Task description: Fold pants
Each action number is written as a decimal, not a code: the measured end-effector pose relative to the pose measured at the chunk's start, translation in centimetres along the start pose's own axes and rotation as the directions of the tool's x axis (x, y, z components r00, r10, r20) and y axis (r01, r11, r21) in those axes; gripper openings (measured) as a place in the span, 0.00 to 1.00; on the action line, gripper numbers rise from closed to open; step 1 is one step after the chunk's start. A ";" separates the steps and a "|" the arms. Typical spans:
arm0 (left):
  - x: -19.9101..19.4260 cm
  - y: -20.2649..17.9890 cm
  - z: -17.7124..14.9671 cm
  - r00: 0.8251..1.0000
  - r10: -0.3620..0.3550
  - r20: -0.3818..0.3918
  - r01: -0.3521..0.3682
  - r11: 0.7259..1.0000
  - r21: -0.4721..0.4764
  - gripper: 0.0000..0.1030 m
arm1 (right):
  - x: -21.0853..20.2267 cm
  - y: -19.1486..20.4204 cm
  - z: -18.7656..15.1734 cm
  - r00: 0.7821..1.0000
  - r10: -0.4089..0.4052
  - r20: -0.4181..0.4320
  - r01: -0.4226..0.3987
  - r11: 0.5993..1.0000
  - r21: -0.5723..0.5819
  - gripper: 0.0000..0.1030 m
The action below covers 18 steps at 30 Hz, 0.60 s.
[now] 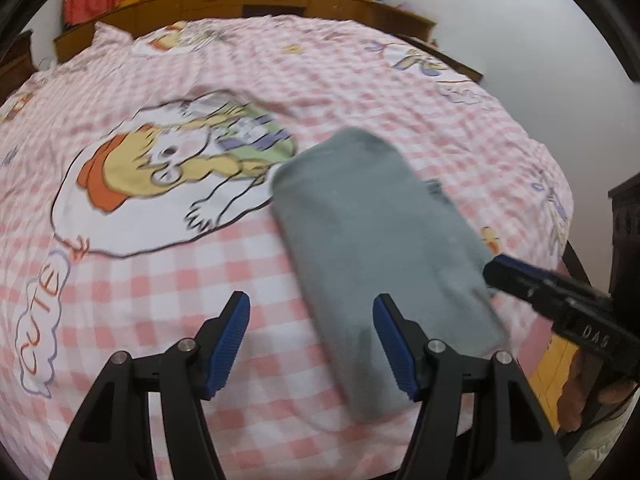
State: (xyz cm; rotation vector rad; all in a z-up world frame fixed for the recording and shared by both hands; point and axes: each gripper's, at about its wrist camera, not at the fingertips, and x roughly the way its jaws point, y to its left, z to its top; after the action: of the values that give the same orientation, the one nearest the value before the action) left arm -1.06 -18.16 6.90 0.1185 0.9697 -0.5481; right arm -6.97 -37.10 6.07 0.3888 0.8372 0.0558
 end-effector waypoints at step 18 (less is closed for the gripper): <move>0.6 3.8 -1.6 1.000 0.009 -0.027 -0.011 0.997 -0.079 0.65 | 4.2 1.3 2.3 0.997 0.030 -0.078 -0.029 0.999 0.013 0.14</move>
State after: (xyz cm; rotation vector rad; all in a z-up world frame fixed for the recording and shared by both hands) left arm -0.14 -14.65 4.92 0.0598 1.0151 -0.4994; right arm -2.33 -35.79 4.92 0.4121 0.9089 0.0943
